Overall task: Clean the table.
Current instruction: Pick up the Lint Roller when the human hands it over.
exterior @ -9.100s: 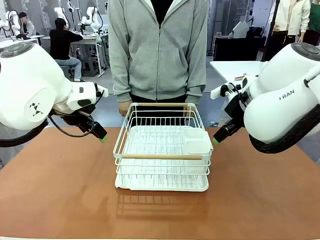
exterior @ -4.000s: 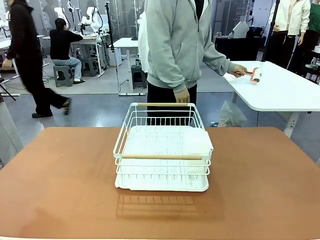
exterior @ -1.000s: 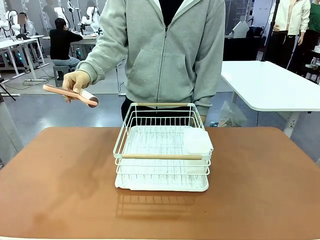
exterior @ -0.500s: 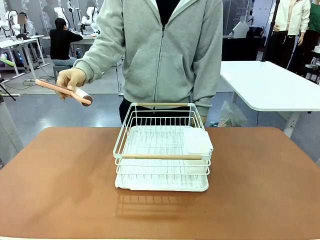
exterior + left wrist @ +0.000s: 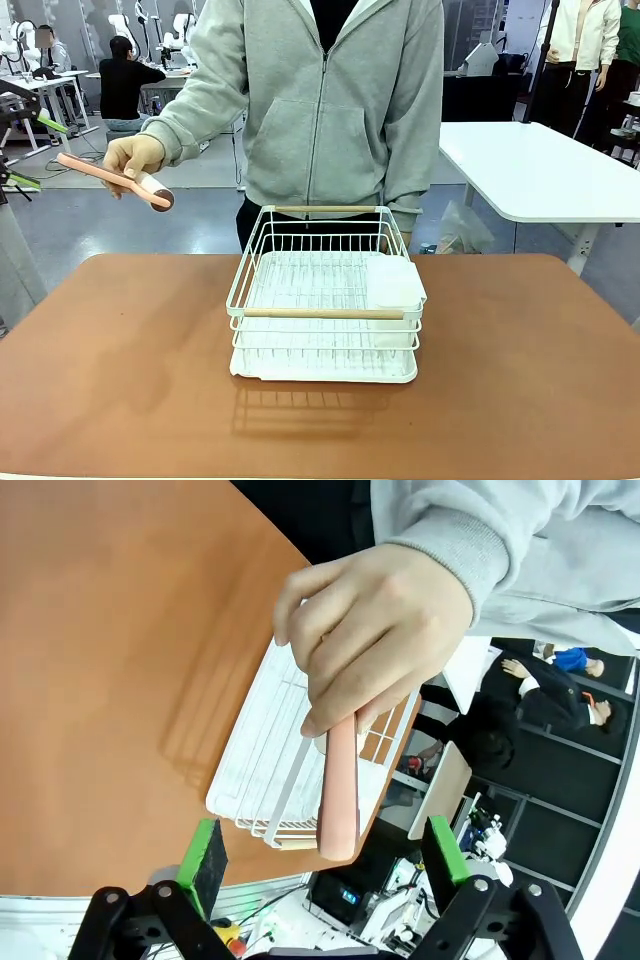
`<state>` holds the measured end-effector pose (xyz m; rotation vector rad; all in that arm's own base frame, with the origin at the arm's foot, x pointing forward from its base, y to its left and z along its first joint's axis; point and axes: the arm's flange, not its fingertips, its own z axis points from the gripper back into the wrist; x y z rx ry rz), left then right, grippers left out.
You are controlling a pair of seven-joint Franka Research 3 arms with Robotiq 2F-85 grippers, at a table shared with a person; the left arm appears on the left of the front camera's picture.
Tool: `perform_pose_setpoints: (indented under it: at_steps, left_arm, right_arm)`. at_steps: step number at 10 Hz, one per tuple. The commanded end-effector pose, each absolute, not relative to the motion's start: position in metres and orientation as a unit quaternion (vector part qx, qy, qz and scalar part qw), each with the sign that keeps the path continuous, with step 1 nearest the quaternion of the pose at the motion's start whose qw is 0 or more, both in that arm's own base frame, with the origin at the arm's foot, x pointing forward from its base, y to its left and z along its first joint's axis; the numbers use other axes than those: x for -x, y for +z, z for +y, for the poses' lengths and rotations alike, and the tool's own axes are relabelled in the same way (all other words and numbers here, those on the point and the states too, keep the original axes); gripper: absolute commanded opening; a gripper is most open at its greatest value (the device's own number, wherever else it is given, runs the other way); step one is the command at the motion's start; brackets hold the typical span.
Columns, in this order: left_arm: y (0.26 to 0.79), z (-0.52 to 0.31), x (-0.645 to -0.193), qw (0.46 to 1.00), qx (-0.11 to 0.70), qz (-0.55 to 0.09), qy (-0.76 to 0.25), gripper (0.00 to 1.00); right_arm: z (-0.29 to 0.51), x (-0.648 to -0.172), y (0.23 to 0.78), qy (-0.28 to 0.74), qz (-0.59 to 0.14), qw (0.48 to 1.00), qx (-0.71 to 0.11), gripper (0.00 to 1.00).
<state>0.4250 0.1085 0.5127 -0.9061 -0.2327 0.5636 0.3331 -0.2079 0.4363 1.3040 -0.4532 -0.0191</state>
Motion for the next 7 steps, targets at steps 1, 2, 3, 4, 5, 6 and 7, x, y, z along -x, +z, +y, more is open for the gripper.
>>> perform_pose_setpoints:
  at_steps: [1, 2, 3, 4, 5, 6, 7]
  left_arm:
    - [0.508, 0.086, -0.419, 0.850, 0.430, -0.128, 0.275, 1.00]
    - [0.507, 0.080, -0.420, 0.850, 0.429, -0.128, 0.277, 1.00]
    - [0.503, 0.075, -0.420, 0.854, 0.425, -0.124, 0.274, 1.00]
    - [0.499, 0.072, -0.422, 0.850, 0.430, -0.124, 0.276, 1.00]
    - [0.495, 0.071, -0.424, 0.850, 0.430, -0.119, 0.279, 1.00]
    - [0.493, 0.071, -0.426, 0.850, 0.431, -0.116, 0.279, 1.00]
    - [0.492, 0.070, -0.427, 0.849, 0.436, -0.115, 0.276, 1.00]
  right_arm:
    - [-0.206, -0.332, 0.438, -0.002, -0.218, 0.764, -0.607, 1.00]
    - [-0.206, -0.332, 0.438, -0.002, -0.218, 0.764, -0.607, 1.00]
    - [-0.206, -0.332, 0.438, -0.002, -0.218, 0.764, -0.607, 1.00]
    - [-0.206, -0.332, 0.438, -0.002, -0.218, 0.764, -0.607, 1.00]
    - [-0.206, -0.332, 0.438, -0.002, -0.218, 0.764, -0.607, 1.00]
    - [-0.206, -0.332, 0.438, -0.002, -0.218, 0.764, -0.607, 1.00]
    - [-0.206, -0.332, 0.438, -0.002, -0.218, 0.764, -0.607, 1.00]
